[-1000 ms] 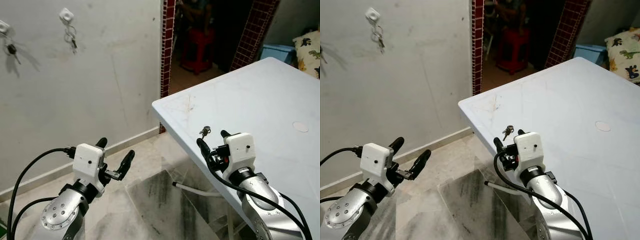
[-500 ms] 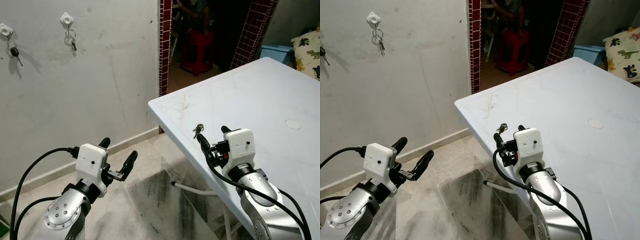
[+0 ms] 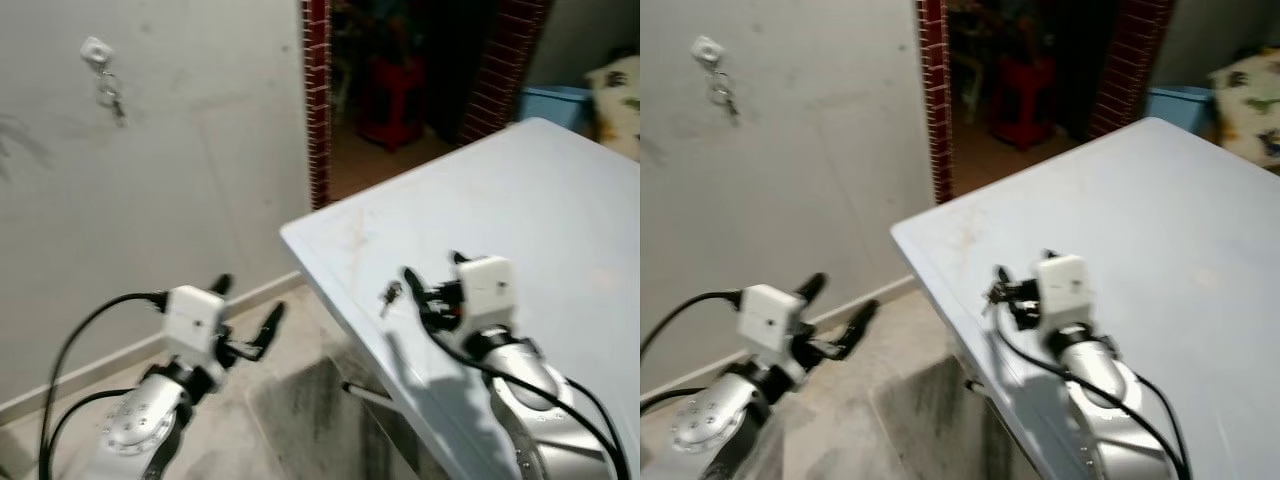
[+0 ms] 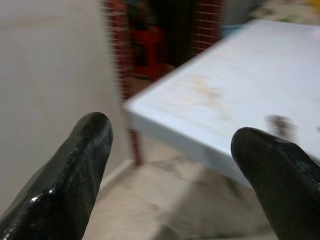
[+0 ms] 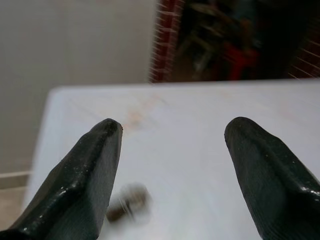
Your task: Hang keys on a hook
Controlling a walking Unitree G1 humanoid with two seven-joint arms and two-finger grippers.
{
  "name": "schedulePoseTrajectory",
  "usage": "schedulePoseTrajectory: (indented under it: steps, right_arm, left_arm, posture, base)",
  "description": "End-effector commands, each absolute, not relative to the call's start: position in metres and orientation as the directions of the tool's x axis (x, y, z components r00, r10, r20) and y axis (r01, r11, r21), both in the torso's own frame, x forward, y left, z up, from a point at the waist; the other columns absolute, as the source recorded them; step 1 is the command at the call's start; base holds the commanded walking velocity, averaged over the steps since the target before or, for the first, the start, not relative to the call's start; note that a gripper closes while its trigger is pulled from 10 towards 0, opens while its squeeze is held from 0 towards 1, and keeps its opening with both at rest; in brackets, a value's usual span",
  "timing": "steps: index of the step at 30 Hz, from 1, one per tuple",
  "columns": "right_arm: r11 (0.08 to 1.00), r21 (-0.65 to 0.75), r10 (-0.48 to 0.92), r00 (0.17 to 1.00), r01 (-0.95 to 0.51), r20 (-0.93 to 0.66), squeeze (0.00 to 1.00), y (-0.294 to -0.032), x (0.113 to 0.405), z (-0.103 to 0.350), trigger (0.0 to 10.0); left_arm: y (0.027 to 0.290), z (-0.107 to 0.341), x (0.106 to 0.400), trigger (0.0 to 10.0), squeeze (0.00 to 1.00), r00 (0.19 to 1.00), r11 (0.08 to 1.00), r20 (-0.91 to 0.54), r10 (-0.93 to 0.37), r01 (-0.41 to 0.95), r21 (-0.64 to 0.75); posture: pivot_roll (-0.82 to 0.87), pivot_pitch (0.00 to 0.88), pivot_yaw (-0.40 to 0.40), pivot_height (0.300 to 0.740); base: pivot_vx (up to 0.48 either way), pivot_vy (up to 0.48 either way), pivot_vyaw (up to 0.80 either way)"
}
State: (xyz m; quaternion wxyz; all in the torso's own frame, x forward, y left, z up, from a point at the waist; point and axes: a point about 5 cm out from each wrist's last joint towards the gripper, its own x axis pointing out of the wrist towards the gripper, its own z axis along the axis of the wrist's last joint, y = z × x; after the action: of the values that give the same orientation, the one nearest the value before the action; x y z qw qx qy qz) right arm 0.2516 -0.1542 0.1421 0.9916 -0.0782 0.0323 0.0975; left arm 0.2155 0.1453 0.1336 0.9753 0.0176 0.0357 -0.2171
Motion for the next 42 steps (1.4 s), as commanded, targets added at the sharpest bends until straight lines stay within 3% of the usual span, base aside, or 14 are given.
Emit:
schedulePoseTrajectory:
  steps: [1,19,25,33,42]
  right_arm:
    - [0.962,-0.137,0.232,0.971,-0.238,-0.056,0.0,-0.143,0.253,0.147,10.0]
    - [0.953,-0.162,0.246,0.966,-0.255,-0.073,0.0,-0.139,0.258,0.15,10.0]
    - [0.931,-0.196,0.24,0.921,-0.308,-0.307,0.0,-0.144,0.248,0.13,10.0]
    - [0.934,-0.175,0.223,0.891,-0.312,-0.396,0.0,-0.149,0.234,0.119,10.0]
    - [0.923,-0.177,0.218,0.845,-0.341,-0.489,0.0,-0.154,0.222,0.117,10.0]
  left_arm:
    - [0.154,0.132,0.215,10.0,0.0,0.914,0.915,-0.096,-0.395,0.4,0.043]
    - [0.152,0.126,0.216,10.0,0.0,0.935,0.937,-0.12,-0.335,0.344,0.059]
    - [0.155,0.118,0.209,10.0,0.0,0.932,0.938,-0.156,-0.329,0.341,0.061]
    - [0.153,0.114,0.191,10.0,0.0,0.898,0.908,-0.193,-0.394,0.413,0.065]
    - [0.15,0.116,0.201,10.0,0.0,0.907,0.913,-0.167,-0.387,0.402,0.069]
  posture:
    - [0.08,0.036,0.037,0.74]
    - [0.09,0.026,0.027,0.74]
    - [0.07,0.026,0.02,0.74]
    - [0.08,0.023,0.009,0.74]
    - [0.06,0.008,0.009,0.74]
  base:
    - [0.368,0.0,0.0]
    - [0.0,0.0,0.0]
    - [0.0,0.0,0.0]
    - [0.0,0.0,0.0]
    - [0.0,0.0,0.0]
